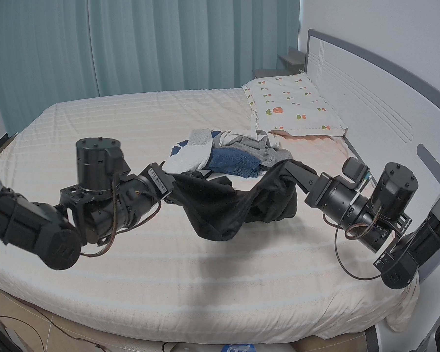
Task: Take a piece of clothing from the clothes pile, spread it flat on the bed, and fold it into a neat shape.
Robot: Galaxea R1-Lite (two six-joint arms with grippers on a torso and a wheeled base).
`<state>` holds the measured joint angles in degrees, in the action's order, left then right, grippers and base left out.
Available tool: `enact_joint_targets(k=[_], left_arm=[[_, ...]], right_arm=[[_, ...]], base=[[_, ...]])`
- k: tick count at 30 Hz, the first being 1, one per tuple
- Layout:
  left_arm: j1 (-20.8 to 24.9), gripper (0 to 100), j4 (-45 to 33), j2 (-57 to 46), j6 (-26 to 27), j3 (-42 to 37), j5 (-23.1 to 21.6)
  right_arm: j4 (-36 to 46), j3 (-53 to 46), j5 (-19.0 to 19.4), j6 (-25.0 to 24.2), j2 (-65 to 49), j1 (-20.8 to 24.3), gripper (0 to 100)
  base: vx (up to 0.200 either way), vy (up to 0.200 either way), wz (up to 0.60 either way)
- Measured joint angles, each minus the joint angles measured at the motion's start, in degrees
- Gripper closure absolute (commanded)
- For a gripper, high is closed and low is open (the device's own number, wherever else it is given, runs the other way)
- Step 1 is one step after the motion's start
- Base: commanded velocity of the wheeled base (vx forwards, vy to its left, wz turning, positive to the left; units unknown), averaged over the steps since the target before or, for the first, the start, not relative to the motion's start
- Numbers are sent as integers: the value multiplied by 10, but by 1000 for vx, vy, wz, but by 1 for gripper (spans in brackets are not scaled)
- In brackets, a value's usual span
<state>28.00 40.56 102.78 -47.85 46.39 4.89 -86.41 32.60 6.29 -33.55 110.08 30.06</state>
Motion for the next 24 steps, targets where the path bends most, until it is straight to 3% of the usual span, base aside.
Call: enact_joint_targets(k=[4, 10, 24], left_arm=[[-1, 100, 8, -42, -23, -61, -20], [-4, 100, 15, -70, -74, -115, -31], [-14, 100, 52, -70, -98, -155, -29]], right_arm=[[-18, -37, 10, -3, 12, -7, 100], [-25, -69, 10, -36, 41, -9, 100], [-26, -94, 7, -71, 56, -8, 100]], base=[[0, 0, 0], [-200, 0, 0], [0, 0, 0]])
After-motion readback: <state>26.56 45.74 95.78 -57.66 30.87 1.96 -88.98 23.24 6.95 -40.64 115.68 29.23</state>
